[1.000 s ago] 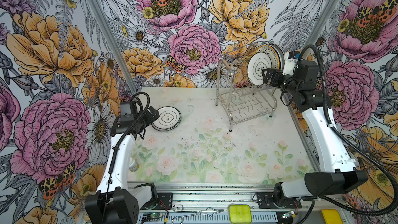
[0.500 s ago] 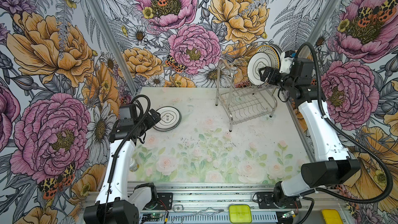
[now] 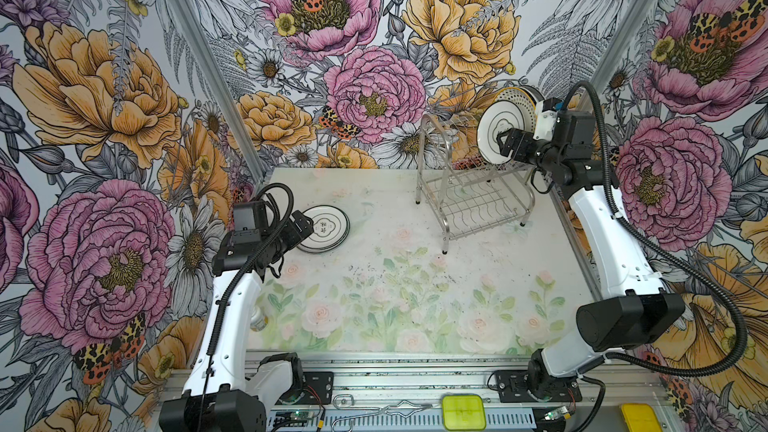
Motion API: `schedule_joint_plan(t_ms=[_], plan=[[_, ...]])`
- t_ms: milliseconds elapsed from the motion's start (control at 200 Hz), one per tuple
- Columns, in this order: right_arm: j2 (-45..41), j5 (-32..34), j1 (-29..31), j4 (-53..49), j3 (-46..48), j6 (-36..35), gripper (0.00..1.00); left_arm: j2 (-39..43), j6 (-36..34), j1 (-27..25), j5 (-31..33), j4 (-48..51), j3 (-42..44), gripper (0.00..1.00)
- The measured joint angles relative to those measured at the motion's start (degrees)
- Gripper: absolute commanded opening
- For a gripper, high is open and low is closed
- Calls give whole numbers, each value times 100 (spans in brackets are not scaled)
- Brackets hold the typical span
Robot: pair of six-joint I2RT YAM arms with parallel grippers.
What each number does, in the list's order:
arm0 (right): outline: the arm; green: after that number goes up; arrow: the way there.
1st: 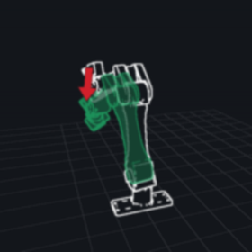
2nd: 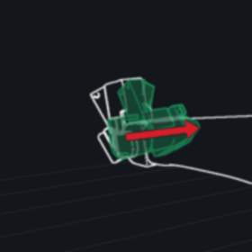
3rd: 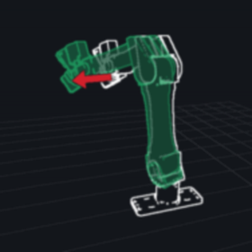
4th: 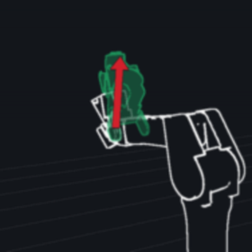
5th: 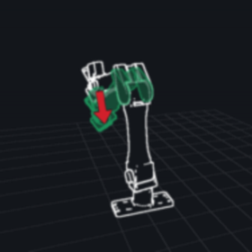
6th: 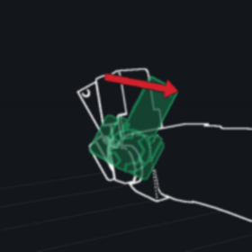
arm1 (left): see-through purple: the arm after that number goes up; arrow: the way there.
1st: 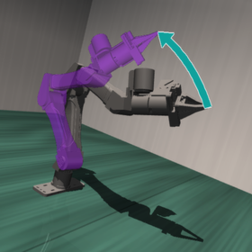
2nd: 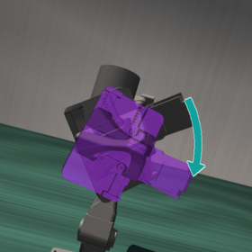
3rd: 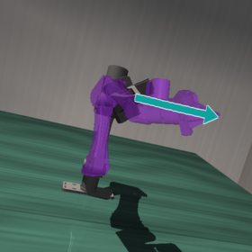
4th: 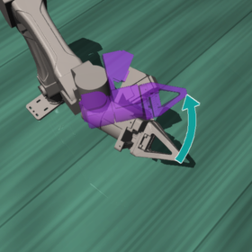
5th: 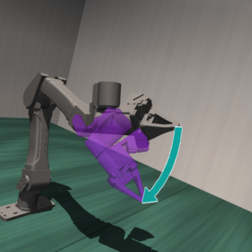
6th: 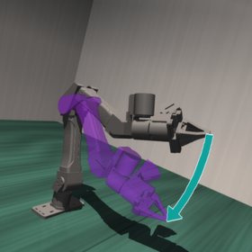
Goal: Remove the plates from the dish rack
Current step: 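Open the left gripper to release the plate while the right gripper reaches into the rack, then close the right gripper on the nearest teal-rimmed white plate's rim in the rack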
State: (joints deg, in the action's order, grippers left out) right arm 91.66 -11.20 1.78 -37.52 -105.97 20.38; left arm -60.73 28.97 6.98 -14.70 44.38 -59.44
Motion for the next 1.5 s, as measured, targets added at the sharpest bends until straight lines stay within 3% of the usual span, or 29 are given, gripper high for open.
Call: schedule_joint_plan(t_ms=[470, 841, 1501], plan=[[385, 267, 0, 4, -114, -28, 59, 0, 35, -153, 7, 0, 0, 99], [581, 503, 7, 61, -184, -160, 46, -103, 66, -162, 7, 0, 0, 99], [675, 918, 133, 138, -186, -452, 15, -348, 105, -190, 28, 0, 0, 99]])
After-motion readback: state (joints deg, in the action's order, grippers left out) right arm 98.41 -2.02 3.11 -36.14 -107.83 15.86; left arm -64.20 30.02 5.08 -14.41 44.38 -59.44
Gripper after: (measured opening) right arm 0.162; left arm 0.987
